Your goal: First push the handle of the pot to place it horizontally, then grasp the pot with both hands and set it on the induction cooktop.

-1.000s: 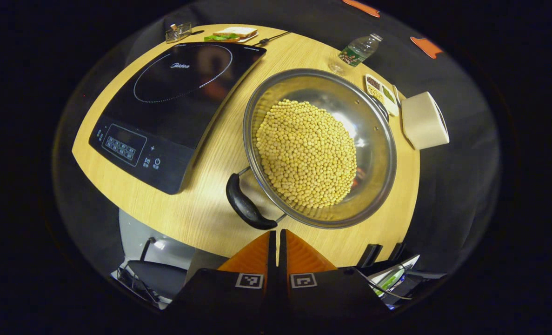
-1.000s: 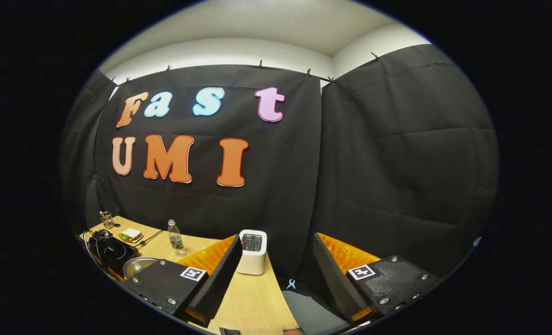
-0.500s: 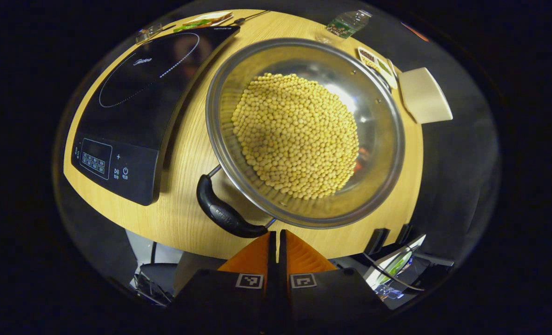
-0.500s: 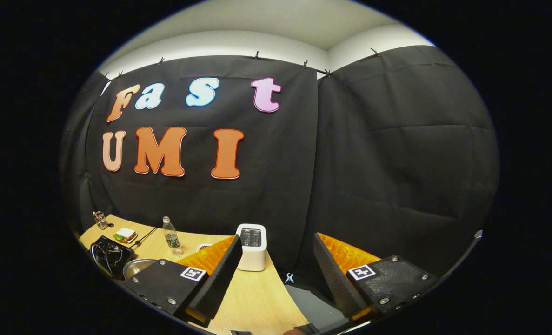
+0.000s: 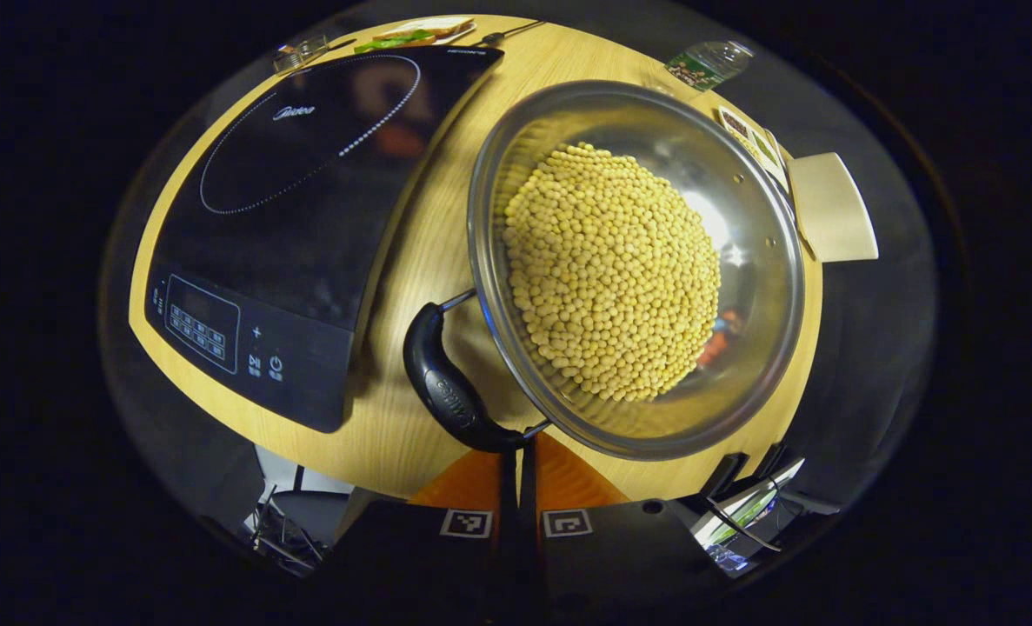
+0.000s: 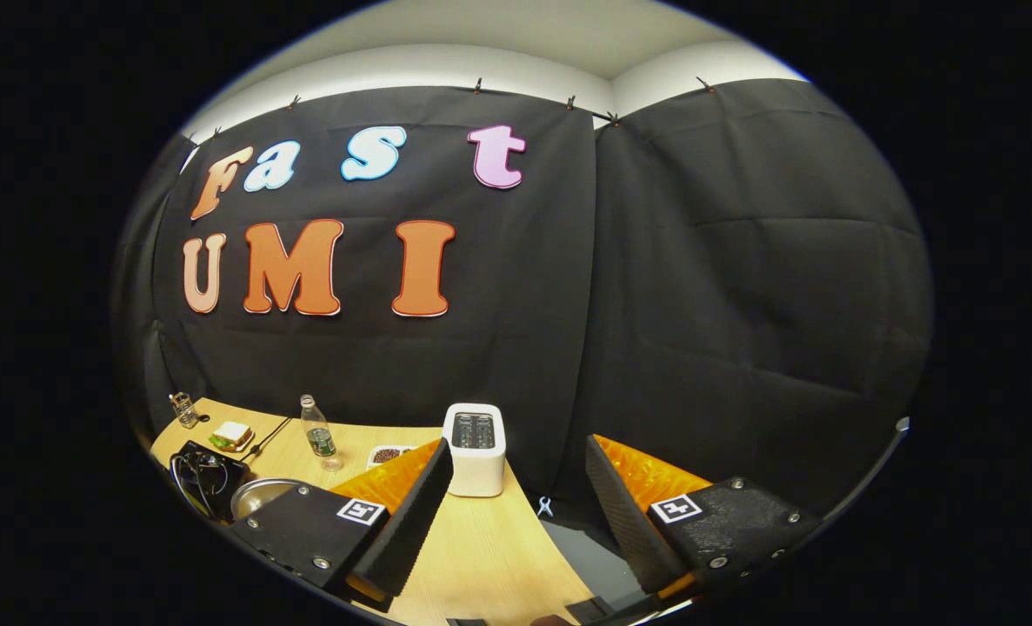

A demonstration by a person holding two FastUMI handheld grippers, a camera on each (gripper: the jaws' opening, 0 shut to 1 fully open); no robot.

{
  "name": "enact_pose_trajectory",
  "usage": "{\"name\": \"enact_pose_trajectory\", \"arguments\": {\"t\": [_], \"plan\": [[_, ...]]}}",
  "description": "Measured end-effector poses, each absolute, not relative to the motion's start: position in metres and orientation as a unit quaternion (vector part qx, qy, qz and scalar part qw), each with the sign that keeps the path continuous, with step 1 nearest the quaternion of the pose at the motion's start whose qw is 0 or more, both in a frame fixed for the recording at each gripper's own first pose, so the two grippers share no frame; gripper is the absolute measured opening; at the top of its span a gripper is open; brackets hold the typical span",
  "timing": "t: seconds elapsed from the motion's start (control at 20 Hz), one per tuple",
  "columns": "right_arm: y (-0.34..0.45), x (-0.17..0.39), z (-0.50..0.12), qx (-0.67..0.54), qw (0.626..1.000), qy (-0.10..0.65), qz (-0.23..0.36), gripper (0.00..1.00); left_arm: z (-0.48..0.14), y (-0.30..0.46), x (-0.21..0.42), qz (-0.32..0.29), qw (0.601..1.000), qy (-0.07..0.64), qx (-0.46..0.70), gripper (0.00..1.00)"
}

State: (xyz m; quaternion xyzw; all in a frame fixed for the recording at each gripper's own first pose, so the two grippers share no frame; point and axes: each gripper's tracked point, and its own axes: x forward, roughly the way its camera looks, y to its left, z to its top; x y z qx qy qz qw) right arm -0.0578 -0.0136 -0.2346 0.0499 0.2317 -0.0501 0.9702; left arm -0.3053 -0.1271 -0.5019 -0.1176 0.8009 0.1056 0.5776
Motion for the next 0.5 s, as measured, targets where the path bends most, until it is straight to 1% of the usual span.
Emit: {"name": "enact_pose_trajectory", "arguments": {"t": [0.25,0.3,0.35,0.5], "plan": [[0.013,-0.060,-0.252,0.076,0.964,0.253,-0.044,0.95,-0.510,-0.110,-0.285,0.132,0.596,0.785,-0.108,0.07],[0.020,-0.060,-0.257,0.079,0.962,0.259,-0.041,0.98,-0.513,-0.107,-0.280,0.132,0.603,0.781,-0.099,0.07],[0.027,-0.059,-0.261,0.083,0.960,0.265,-0.036,0.96,-0.515,-0.103,-0.274,0.132,0.609,0.777,-0.094,0.08],[0.053,-0.059,-0.274,0.088,0.955,0.282,-0.014,0.95,-0.525,-0.088,-0.257,0.134,0.632,0.758,-0.089,0.07]]}}
